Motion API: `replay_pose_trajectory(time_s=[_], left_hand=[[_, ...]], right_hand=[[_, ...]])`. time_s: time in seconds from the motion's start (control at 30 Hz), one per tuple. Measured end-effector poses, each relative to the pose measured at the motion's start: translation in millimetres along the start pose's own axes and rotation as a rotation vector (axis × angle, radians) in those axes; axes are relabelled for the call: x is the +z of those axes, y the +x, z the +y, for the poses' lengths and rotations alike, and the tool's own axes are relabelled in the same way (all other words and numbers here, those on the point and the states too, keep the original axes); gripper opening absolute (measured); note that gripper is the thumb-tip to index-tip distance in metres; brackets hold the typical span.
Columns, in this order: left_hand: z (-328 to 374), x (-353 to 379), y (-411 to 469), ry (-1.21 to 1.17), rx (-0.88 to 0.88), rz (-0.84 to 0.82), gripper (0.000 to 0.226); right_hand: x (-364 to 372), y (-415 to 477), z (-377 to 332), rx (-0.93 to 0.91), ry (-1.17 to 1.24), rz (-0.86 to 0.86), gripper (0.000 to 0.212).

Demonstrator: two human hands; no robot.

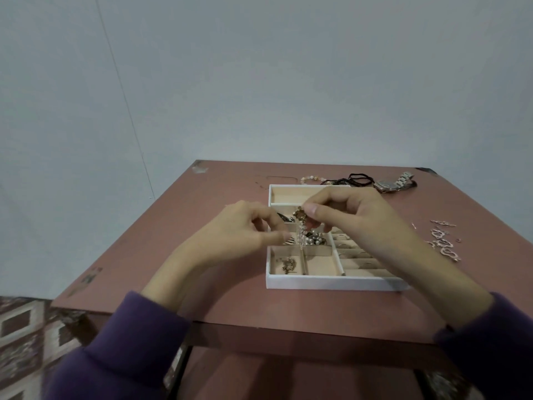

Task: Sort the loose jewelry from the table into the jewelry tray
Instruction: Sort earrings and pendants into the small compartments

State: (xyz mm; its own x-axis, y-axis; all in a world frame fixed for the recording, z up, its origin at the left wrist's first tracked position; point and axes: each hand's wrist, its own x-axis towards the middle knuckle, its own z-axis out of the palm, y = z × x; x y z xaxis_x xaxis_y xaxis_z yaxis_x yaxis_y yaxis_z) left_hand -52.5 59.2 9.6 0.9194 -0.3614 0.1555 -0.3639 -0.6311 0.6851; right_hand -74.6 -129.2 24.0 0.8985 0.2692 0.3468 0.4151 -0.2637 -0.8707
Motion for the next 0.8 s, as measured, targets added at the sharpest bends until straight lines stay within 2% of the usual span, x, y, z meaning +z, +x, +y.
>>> replay_pose_trajectory(time_s=[0.1, 0.23, 0.43, 0.53, 0.67, 0.8], left_hand=[[-11.2, 11.4, 5.7, -0.214, -0.048, 0.267, 0.006], [-18.9, 14.6, 6.6, -0.162, -0.03, 0.441, 0.009], [-25.2, 16.0, 6.6, -0.096, 0.001, 0.487, 0.011], [-25.2, 15.6, 7.5, -0.086, 0.003, 0.498, 0.012], [-24.5, 15.3, 7.0, -0.072, 0.007, 0.505, 0.012], [-24.4, 14.8, 7.7, -0.067, 0.008, 0.507, 0.013]], right_hand=[[4.3, -0.7, 0.7, 0.017, -0.087, -0.065, 0.011], [12.1, -1.8, 7.2, 0.014, -0.209, -0.116, 0.013], [19.6, -3.3, 12.0, -0.196, -0.657, -0.108, 0.013], [23.0, -2.4, 13.8, -0.251, -0.69, -0.121, 0.02], [27.1, -2.5, 18.5, -0.284, -0.715, -0.163, 0.014], [26.3, -2.3, 21.2, -0.272, -0.739, -0.191, 0.018]])
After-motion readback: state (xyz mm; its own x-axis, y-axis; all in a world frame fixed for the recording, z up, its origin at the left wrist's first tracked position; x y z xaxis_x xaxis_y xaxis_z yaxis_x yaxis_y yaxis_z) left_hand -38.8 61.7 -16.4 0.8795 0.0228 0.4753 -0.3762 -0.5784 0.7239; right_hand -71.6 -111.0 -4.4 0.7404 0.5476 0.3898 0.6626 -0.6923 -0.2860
